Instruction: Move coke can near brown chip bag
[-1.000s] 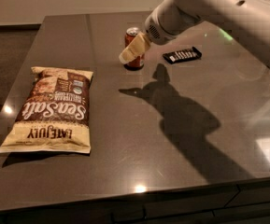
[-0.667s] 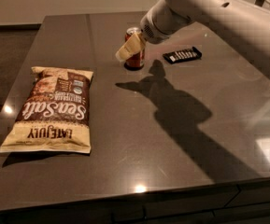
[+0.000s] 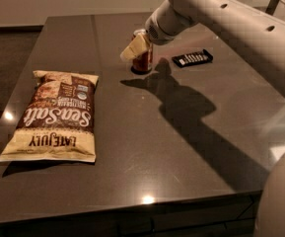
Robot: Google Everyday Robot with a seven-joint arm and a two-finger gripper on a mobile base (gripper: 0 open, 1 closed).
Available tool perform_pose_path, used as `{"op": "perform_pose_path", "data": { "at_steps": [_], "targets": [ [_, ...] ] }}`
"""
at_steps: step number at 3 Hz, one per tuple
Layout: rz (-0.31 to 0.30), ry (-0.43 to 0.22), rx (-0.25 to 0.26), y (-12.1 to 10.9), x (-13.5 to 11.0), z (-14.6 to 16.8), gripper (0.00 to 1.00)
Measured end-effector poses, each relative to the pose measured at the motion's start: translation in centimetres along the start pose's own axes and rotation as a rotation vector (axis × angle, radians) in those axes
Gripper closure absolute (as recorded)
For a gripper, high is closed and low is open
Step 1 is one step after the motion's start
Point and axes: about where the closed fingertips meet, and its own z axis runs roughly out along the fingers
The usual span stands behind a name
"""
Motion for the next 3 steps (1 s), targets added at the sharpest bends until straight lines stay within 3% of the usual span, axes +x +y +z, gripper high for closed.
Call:
{"op": "perform_pose_path", "data": {
  "at_steps": [1,3],
  "targets": [
    [0.005,-0.009,-0.008,-0.34,-0.28,0.43,0.17],
    [-0.03,-0.05,-0.046,0.47,-0.34,-0.4,0.64]
  ]
}}
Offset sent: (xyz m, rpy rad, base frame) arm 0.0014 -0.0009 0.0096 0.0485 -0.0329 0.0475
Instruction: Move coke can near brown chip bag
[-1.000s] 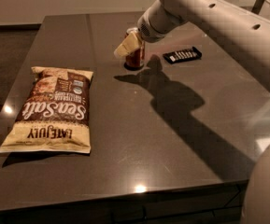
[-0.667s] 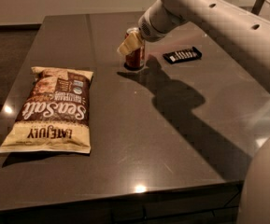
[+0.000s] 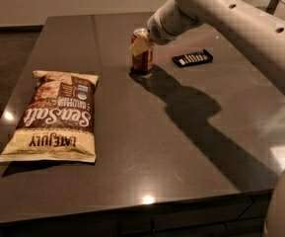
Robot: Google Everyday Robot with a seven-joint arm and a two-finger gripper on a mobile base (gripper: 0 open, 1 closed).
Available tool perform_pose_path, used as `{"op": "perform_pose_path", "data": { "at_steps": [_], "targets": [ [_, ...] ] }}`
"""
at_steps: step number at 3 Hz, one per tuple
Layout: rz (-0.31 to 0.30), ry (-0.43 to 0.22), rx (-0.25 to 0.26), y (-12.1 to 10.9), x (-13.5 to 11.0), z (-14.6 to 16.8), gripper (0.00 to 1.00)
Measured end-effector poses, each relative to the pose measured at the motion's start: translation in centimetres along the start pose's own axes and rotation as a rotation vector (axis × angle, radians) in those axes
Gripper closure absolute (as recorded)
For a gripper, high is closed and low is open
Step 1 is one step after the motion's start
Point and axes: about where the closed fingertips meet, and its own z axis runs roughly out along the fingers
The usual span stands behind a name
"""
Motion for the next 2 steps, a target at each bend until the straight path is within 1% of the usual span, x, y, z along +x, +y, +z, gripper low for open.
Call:
{"op": "perform_pose_path", "data": {
  "at_steps": [1,2],
  "targets": [
    [-0.028,-0.027,-0.038,1.0,0.4,-1.6,0.87],
    [-0.075,-0.056,-0.09,2.7,1.3,-3.9,1.0]
  ]
}}
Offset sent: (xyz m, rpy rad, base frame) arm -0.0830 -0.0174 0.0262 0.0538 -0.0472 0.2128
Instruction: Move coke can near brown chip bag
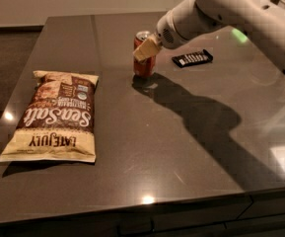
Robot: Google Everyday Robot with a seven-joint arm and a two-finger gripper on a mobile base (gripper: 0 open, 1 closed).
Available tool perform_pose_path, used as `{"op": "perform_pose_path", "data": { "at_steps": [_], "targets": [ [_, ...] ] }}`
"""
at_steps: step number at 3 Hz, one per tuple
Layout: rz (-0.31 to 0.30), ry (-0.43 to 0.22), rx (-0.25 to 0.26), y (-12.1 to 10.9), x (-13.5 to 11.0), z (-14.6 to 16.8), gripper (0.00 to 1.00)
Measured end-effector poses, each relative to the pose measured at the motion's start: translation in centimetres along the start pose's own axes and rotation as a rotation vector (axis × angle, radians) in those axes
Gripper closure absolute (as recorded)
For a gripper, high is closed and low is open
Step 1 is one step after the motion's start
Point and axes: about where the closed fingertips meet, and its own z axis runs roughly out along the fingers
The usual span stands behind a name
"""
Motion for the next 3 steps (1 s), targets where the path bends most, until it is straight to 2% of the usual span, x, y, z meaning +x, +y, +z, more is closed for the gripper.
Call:
{"op": "perform_pose_path", "data": {
  "at_steps": [1,3],
  "targets": [
    [-0.05,-0.025,-0.061,2.8,1.1,-1.7,1.0],
    [-0.169,-0.048,-0.185,9.1,1.8,-2.7,1.0]
  ]
}}
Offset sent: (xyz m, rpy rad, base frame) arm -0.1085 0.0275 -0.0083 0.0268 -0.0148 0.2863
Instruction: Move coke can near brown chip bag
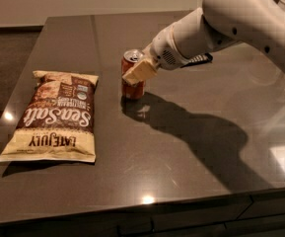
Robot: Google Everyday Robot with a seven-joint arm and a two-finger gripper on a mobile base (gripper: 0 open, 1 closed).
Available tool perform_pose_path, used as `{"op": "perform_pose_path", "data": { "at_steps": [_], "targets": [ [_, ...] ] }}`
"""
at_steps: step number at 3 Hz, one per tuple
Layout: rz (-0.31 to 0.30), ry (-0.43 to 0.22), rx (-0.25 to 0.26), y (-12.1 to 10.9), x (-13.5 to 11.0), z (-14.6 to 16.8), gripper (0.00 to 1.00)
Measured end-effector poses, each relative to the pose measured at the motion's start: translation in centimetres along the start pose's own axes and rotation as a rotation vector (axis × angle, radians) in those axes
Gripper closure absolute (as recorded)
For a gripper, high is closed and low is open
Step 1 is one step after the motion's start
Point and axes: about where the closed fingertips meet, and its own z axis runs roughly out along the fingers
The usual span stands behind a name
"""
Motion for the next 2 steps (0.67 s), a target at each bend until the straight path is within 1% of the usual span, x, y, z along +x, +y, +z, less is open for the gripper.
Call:
{"op": "perform_pose_path", "data": {
  "at_steps": [1,2],
  "targets": [
    [-0.071,0.019,-0.044,2.5,-0.3,0.3,0.97],
    [-0.107,0.041,-0.064,3.7,-0.3,0.7,0.74]
  ]
}}
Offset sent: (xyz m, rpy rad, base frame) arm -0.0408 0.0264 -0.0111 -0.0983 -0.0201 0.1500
